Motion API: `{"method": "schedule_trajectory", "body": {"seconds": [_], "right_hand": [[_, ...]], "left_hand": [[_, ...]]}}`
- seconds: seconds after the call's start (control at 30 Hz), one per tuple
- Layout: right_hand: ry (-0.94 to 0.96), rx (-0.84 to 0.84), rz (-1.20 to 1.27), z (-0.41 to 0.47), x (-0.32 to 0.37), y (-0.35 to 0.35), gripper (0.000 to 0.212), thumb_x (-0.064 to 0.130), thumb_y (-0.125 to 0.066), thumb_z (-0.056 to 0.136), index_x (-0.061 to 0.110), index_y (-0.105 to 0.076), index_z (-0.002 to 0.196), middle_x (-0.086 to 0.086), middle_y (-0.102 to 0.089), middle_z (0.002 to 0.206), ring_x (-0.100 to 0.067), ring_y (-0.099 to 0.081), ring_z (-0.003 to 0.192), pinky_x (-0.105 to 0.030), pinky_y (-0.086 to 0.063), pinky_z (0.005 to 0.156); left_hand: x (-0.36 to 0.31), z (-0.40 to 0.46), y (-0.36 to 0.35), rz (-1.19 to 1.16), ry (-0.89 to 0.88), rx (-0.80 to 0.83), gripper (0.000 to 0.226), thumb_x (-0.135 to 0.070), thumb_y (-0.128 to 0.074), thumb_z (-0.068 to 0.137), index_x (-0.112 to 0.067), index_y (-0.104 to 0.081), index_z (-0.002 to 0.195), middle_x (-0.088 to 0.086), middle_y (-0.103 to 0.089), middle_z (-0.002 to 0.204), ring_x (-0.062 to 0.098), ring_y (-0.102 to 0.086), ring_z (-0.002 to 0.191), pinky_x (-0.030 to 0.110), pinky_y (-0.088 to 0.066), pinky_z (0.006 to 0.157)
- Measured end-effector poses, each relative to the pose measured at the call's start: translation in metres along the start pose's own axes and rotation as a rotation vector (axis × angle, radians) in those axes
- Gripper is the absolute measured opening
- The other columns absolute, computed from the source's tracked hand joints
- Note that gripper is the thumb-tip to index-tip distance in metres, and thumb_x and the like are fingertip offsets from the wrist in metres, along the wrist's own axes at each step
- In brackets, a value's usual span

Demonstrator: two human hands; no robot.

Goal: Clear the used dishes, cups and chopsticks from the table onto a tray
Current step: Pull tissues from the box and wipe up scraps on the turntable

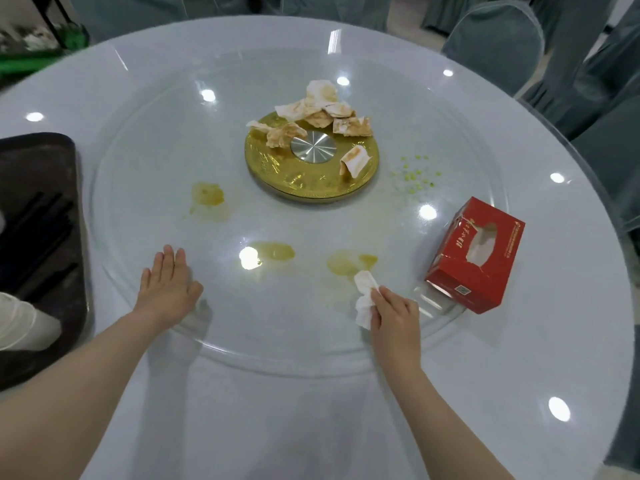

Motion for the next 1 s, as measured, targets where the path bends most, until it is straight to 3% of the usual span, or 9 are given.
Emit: {"method": "schedule_trajectory", "body": {"seconds": [0.1, 0.23, 0.37, 0.5, 0.6, 0.67, 0.77, 0.9, 1.0], "right_hand": [[0.000, 0.027, 0.053, 0.009, -0.011, 0.004, 0.034, -0.013, -0.075, 0.067, -0.001, -0.074, 0.098, -0.017, -0.071, 0.103, -0.044, -0.061, 0.086, -0.036, -0.050, 0.080], [-0.290, 0.002, 0.024, 0.039, -0.028, 0.000, 0.028, 0.002, -0.058, 0.089, 0.002, -0.067, 0.116, -0.015, -0.060, 0.128, -0.040, -0.049, 0.113, -0.033, -0.034, 0.098], [-0.389, -0.005, 0.035, 0.080, -0.024, -0.009, 0.031, 0.006, -0.049, 0.094, 0.002, -0.061, 0.122, -0.015, -0.057, 0.132, -0.037, -0.048, 0.117, -0.031, -0.029, 0.098], [-0.292, 0.113, 0.027, 0.101, 0.004, -0.035, 0.042, 0.003, -0.047, 0.088, 0.010, -0.056, 0.128, -0.008, -0.052, 0.138, -0.030, -0.047, 0.120, -0.019, -0.022, 0.088], [-0.176, 0.139, 0.097, 0.085, 0.027, -0.050, 0.045, 0.010, -0.041, 0.087, 0.016, -0.056, 0.129, 0.001, -0.050, 0.138, -0.023, -0.042, 0.123, -0.024, -0.029, 0.101], [-0.117, 0.120, 0.093, 0.071, 0.033, -0.053, 0.044, 0.004, -0.047, 0.085, 0.012, -0.059, 0.127, -0.002, -0.053, 0.137, -0.028, -0.042, 0.116, -0.018, -0.032, 0.095], [-0.032, 0.131, 0.127, 0.055, 0.037, -0.047, 0.045, -0.012, -0.055, 0.080, 0.008, -0.065, 0.120, -0.005, -0.060, 0.129, -0.033, -0.049, 0.106, -0.007, -0.023, 0.081], [0.100, 0.218, 0.123, 0.041, 0.042, -0.035, 0.045, -0.018, -0.059, 0.072, 0.002, -0.069, 0.111, -0.010, -0.065, 0.121, -0.034, -0.054, 0.096, -0.006, -0.024, 0.078], [0.075, 0.095, 0.143, 0.048, 0.027, -0.015, 0.042, -0.017, -0.055, 0.067, -0.001, -0.073, 0.101, -0.015, -0.071, 0.106, -0.039, -0.060, 0.087, -0.015, -0.031, 0.075]], "left_hand": [[0.002, 0.001, 0.004, 0.006, -0.009, 0.012, 0.070, -0.027, -0.034, 0.099, -0.011, 0.007, 0.153, 0.010, 0.017, 0.161, 0.024, 0.014, 0.148, 0.042, 0.006, 0.117], [-0.002, -0.002, 0.003, 0.022, -0.004, 0.015, 0.070, -0.028, -0.033, 0.100, -0.010, 0.008, 0.153, 0.011, 0.017, 0.161, 0.024, 0.015, 0.148, 0.042, 0.007, 0.117], [-0.005, -0.007, -0.004, 0.013, 0.000, 0.031, 0.070, -0.029, -0.033, 0.101, -0.010, 0.011, 0.152, 0.010, 0.019, 0.160, 0.024, 0.016, 0.148, 0.041, 0.007, 0.117], [-0.010, -0.010, -0.009, 0.019, 0.002, 0.034, 0.070, -0.031, -0.031, 0.101, -0.010, 0.013, 0.152, 0.010, 0.021, 0.160, 0.024, 0.018, 0.148, 0.041, 0.009, 0.117], [-0.011, -0.012, -0.012, 0.021, 0.011, 0.047, 0.071, -0.033, -0.030, 0.101, -0.011, 0.014, 0.151, 0.010, 0.022, 0.160, 0.024, 0.019, 0.147, 0.040, 0.010, 0.116], [-0.009, -0.012, -0.012, 0.027, 0.014, 0.044, 0.071, -0.033, -0.030, 0.101, -0.011, 0.015, 0.151, 0.010, 0.023, 0.159, 0.024, 0.020, 0.147, 0.040, 0.010, 0.116], [-0.008, -0.010, -0.010, 0.028, 0.010, 0.036, 0.071, -0.032, -0.031, 0.101, -0.011, 0.014, 0.152, 0.010, 0.022, 0.160, 0.024, 0.019, 0.147, 0.040, 0.010, 0.117], [-0.009, -0.010, -0.003, 0.024, 0.011, 0.046, 0.070, -0.030, -0.032, 0.101, -0.011, 0.013, 0.152, 0.010, 0.021, 0.160, 0.024, 0.018, 0.147, 0.041, 0.009, 0.117], [-0.010, -0.012, 0.000, 0.024, 0.014, 0.056, 0.071, -0.030, -0.032, 0.101, -0.011, 0.013, 0.152, 0.010, 0.021, 0.160, 0.024, 0.019, 0.147, 0.041, 0.010, 0.117]]}}
Point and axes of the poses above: each hand's wrist, its own z-axis towards the middle knuckle, its own y-axis out of the back of the hand, x = y × z, the point moved 2 cm from there along z, towards the middle knuckle
